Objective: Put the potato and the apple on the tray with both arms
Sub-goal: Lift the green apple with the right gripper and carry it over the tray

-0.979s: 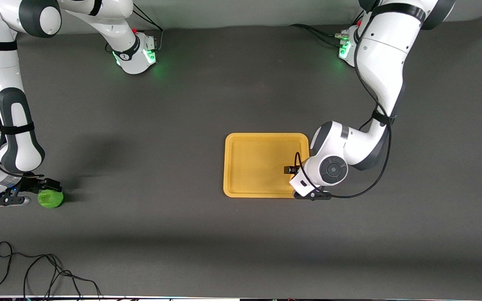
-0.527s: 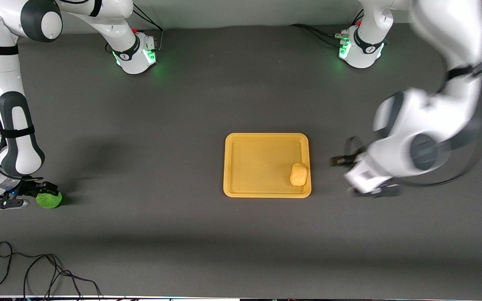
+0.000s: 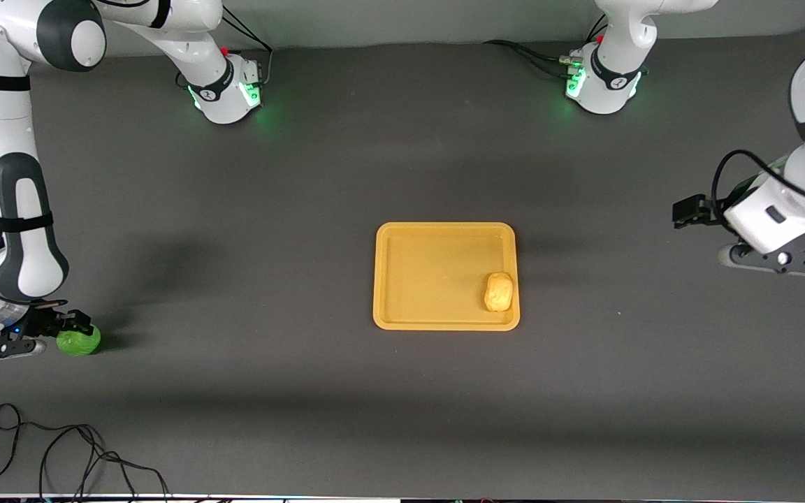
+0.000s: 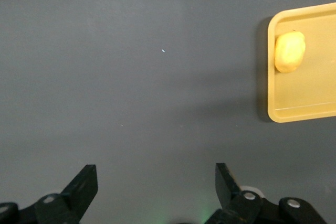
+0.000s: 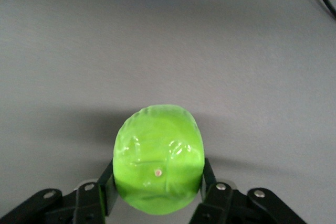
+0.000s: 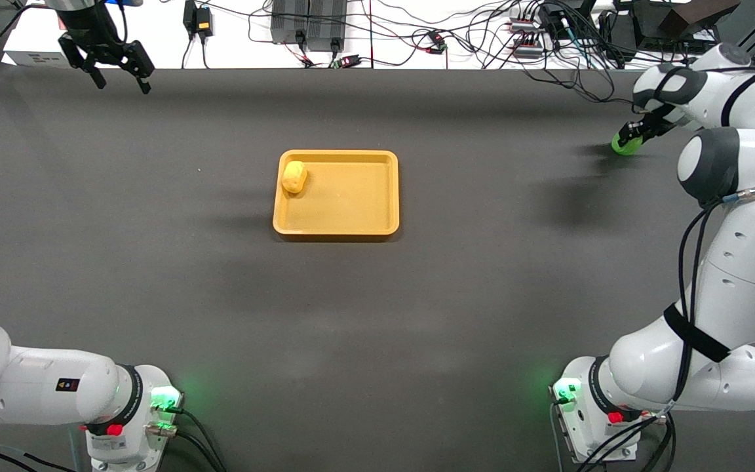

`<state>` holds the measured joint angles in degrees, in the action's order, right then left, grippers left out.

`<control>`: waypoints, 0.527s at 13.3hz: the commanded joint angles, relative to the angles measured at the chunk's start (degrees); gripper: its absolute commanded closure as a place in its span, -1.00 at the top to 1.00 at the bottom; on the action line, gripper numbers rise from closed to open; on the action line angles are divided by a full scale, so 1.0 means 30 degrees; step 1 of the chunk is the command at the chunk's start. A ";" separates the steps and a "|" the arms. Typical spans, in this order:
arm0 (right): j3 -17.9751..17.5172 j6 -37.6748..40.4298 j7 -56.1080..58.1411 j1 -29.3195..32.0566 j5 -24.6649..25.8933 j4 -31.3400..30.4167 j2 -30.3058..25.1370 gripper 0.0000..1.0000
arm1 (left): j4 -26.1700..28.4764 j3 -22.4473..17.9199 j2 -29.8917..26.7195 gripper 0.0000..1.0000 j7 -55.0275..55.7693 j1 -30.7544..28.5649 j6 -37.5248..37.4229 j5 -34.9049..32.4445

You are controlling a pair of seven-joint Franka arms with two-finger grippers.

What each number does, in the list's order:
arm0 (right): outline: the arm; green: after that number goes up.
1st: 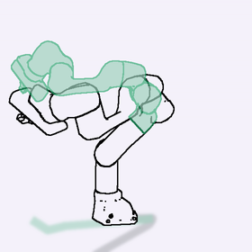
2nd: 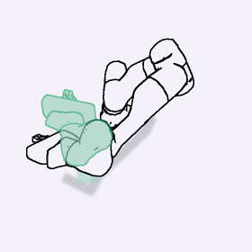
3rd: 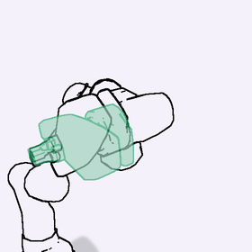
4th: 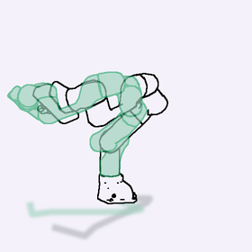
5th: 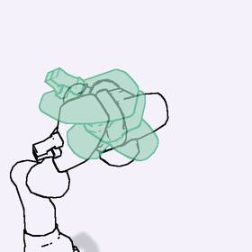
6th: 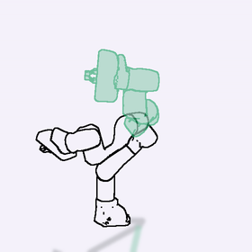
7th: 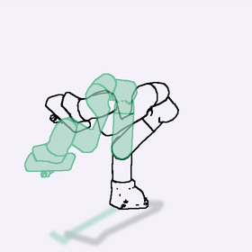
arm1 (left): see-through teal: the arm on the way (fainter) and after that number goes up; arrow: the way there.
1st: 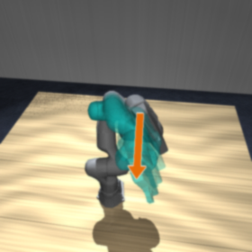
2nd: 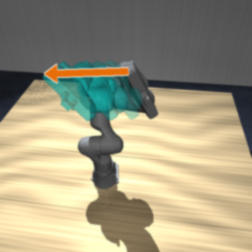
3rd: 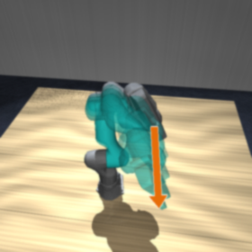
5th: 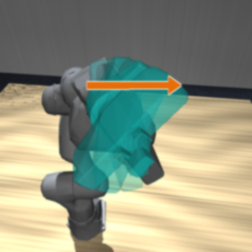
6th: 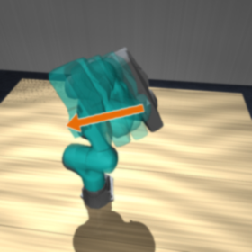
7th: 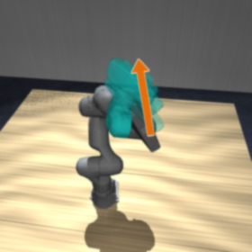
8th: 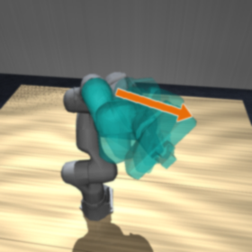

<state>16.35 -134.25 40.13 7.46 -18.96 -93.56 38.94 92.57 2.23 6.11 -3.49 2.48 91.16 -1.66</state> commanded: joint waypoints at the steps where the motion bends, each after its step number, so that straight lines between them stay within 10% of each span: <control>1: 0.0410 0.3432 0.0363 -0.0318 0.1008 0.0309 -0.3150 -0.41 | 0.1516 -0.0216 -0.1509 1.00 -0.1551 -0.0443 0.1194 -0.0124; 7: 0.0410 1.2312 -0.7621 -0.3854 0.4914 -0.0072 -1.0249 -0.42 | 0.2540 -0.0305 -0.2973 1.00 -0.1942 -0.0970 0.1254 -0.0328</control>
<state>17.37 -99.72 25.76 1.61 -6.49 -90.06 13.36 96.54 1.21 1.18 -8.10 0.75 93.99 -1.96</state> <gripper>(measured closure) 0.366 0.000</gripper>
